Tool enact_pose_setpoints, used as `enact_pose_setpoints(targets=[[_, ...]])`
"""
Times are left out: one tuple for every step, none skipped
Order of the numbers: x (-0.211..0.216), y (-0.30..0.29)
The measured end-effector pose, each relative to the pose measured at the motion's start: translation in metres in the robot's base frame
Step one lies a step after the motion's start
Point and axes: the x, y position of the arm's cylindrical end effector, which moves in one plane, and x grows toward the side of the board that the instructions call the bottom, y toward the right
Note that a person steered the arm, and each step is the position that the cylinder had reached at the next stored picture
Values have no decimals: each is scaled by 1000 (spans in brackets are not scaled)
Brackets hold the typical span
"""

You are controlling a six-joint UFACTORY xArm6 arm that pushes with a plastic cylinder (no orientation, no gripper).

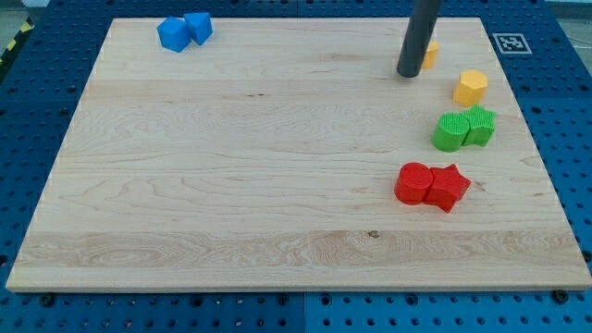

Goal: Move the yellow heart to the top center

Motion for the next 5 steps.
enact_pose_setpoints(targets=[[0, 55], [-2, 85], [-21, 56], [-35, -9], [-35, -20]])
